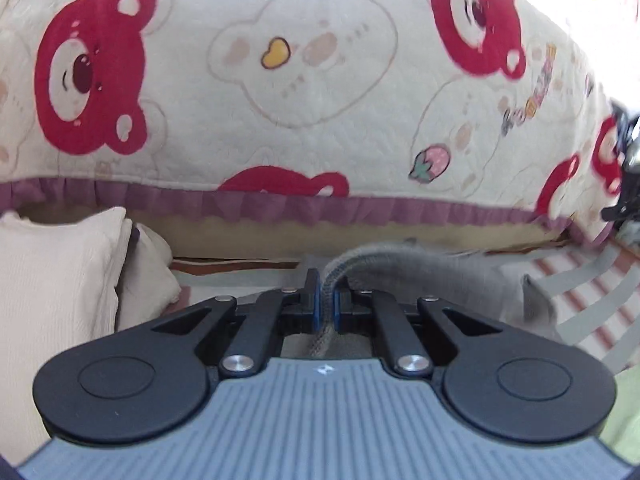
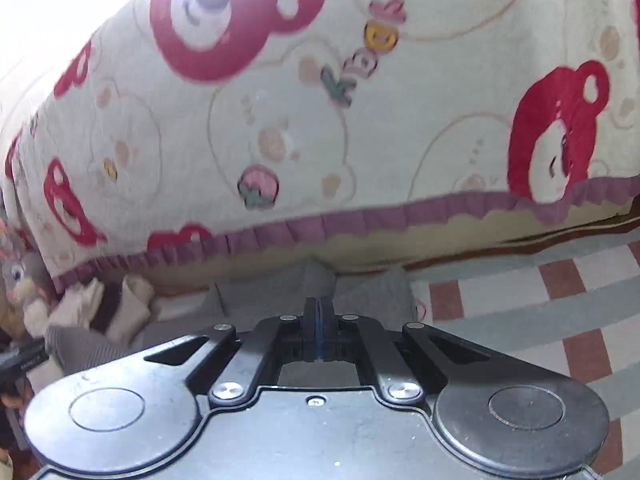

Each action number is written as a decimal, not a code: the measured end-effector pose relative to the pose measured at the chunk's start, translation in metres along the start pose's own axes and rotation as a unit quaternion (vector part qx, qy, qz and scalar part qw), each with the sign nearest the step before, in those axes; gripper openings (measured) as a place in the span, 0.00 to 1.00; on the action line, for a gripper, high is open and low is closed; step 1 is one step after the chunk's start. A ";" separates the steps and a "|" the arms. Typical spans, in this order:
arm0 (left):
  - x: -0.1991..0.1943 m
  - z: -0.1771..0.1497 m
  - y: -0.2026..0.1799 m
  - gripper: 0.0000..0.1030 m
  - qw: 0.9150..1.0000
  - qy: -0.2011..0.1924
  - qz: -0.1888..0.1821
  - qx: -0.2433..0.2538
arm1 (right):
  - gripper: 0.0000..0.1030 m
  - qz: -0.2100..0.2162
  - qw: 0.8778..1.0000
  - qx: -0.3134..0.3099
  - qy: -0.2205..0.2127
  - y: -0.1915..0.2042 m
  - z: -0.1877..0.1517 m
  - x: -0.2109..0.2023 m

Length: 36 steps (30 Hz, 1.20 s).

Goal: Fold clothes
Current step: 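Lift the grey polo side with both grippers and fold it over the cat print, then lower the folded side onto the polo and open both grippers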

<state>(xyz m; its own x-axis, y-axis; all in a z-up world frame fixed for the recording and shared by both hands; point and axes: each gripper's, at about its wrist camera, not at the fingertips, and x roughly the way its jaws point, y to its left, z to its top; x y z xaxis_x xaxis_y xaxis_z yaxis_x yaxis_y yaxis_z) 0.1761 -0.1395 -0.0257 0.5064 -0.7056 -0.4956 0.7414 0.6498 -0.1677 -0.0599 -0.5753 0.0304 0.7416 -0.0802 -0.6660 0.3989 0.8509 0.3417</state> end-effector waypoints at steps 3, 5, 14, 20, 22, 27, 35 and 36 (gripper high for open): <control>0.026 -0.037 0.003 0.05 0.999 0.033 -0.013 -0.023 | 0.07 -0.006 0.998 -0.001 0.063 -0.011 -0.040 0.046; 0.041 -0.065 0.005 0.05 0.998 0.063 0.013 -0.013 | 0.16 -0.015 0.997 -0.001 0.081 -0.020 -0.056 0.067; 0.044 -0.095 0.027 0.09 0.994 0.104 -0.010 -0.028 | 0.43 -0.047 0.994 -0.008 0.102 -0.049 -0.071 0.122; 0.028 -0.094 0.047 0.21 0.980 0.124 -0.057 -0.142 | 0.56 -0.038 0.993 -0.017 0.112 -0.049 -0.073 0.149; 0.022 -0.098 0.060 0.31 0.964 0.123 -0.089 -0.218 | 0.48 -0.033 0.993 -0.019 0.116 -0.049 -0.075 0.159; 0.016 -0.116 0.072 0.42 0.907 0.116 -0.159 -0.373 | 0.11 -0.041 0.993 -0.100 0.050 -0.019 -0.082 0.134; 0.052 -0.120 0.047 0.52 0.895 0.145 -0.094 -0.411 | 0.10 -0.037 0.986 -0.148 -0.064 0.029 -0.082 0.058; 0.059 -0.121 0.045 0.52 0.895 0.149 -0.085 -0.411 | 0.10 -0.035 0.986 -0.150 -0.065 0.031 -0.083 0.056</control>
<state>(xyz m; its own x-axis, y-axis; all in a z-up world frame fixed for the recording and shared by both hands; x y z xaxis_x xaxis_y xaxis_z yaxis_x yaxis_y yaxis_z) 0.1865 -0.1177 -0.1653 0.1861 -0.7863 -0.5892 0.1599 0.6159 -0.7714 -0.0509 -0.5105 -0.0512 0.7888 -0.1930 -0.5836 0.2881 0.9548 0.0737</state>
